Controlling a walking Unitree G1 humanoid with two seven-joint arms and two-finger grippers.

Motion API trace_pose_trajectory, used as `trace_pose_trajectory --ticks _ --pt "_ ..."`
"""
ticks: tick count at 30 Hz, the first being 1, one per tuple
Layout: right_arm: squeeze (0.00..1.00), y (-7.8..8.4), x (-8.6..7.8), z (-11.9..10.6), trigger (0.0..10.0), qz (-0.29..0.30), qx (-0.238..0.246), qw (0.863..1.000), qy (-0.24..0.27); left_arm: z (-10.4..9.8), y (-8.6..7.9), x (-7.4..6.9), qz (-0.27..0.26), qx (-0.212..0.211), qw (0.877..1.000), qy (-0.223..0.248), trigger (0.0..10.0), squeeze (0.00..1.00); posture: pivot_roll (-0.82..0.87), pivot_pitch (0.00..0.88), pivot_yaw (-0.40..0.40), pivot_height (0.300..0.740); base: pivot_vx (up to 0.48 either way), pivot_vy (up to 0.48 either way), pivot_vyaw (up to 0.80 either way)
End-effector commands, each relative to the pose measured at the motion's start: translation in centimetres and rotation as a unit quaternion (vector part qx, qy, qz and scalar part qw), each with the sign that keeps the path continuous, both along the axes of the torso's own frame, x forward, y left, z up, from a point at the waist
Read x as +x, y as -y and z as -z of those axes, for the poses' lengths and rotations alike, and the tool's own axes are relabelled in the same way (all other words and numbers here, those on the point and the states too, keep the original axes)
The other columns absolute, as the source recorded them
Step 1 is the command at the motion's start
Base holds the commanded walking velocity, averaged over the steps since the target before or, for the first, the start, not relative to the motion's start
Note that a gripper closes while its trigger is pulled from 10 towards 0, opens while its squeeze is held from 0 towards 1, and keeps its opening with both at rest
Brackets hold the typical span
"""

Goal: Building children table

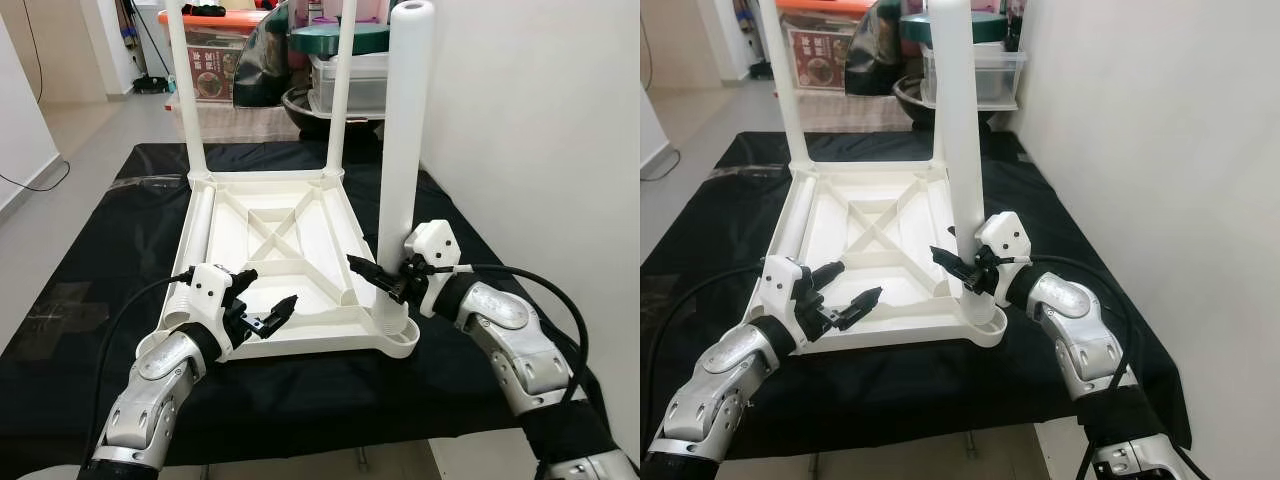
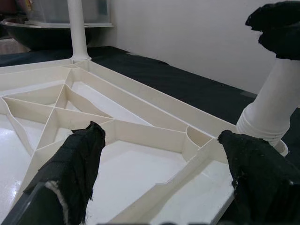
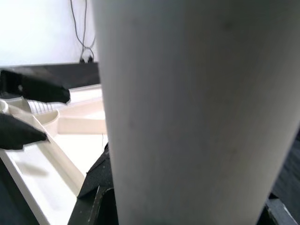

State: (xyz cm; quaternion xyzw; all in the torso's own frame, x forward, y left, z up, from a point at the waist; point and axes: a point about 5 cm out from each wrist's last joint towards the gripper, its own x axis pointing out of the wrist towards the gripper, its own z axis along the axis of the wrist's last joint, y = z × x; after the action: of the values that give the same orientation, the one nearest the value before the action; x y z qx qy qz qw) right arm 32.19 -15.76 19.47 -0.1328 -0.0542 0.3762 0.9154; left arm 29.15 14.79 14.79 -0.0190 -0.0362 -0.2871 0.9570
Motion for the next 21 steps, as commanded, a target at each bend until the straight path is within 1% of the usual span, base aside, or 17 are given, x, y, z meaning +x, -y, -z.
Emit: trace_pose_trajectory --ticks 1,2,4,8,10,12,16,19,21 --pt "0.00 0.8 0.2 0.1 0.0 0.012 -0.003 1.000 -0.016 0.0 0.0 -0.1 0.001 -0.008 1.000 -0.003 10.0 0.00 0.04 0.000 -0.085 0.740 0.000 0.000 0.00" --pt "0.00 0.8 0.2 0.1 0.0 0.012 -0.003 1.000 -0.016 0.0 0.0 -0.1 0.001 -0.008 1.000 -0.003 10.0 0.00 0.04 0.000 -0.085 0.740 0.000 0.000 0.00" --pt "0.00 1.7 0.4 -0.5 0.0 0.024 0.030 0.998 -0.041 0.0 0.1 0.0 0.001 -0.011 1.000 -0.004 10.0 0.00 0.03 0.000 -0.087 0.740 0.000 0.000 0.00" --pt "0.00 1.9 0.5 -0.4 0.0 0.029 0.038 0.998 -0.049 0.0 0.1 0.0 0.001 -0.013 1.000 -0.004 10.0 0.00 0.03 0.000 -0.087 0.740 0.000 0.000 0.00" --pt "0.00 1.6 0.3 -0.1 0.0 0.027 0.037 0.998 -0.051 0.0 0.0 0.0 0.001 -0.013 1.000 -0.004 10.0 0.00 0.03 0.000 -0.085 0.740 0.000 0.000 0.00" --pt "0.00 0.9 -0.1 0.5 0.0 0.019 0.035 0.998 -0.052 0.0 0.0 0.1 0.001 -0.012 1.000 -0.004 10.0 0.00 0.04 0.000 -0.085 0.740 0.000 0.000 0.00" --pt "0.00 0.9 -0.1 0.5 0.0 0.019 0.035 0.998 -0.052 0.0 0.0 0.1 0.001 -0.012 1.000 -0.004 10.0 0.00 0.04 0.000 -0.085 0.740 0.000 0.000 0.00" --pt "0.00 -0.7 -0.6 1.6 0.0 0.000 0.022 0.999 -0.046 0.0 0.0 0.1 0.001 -0.009 1.000 -0.003 10.0 0.00 0.04 0.000 -0.087 0.740 0.000 0.000 0.00" --pt "0.00 -0.9 -0.7 1.7 0.0 -0.003 0.018 0.999 -0.046 0.0 0.1 0.1 0.001 -0.008 1.000 -0.003 10.0 0.00 0.04 0.000 -0.087 0.740 0.000 0.000 0.00"
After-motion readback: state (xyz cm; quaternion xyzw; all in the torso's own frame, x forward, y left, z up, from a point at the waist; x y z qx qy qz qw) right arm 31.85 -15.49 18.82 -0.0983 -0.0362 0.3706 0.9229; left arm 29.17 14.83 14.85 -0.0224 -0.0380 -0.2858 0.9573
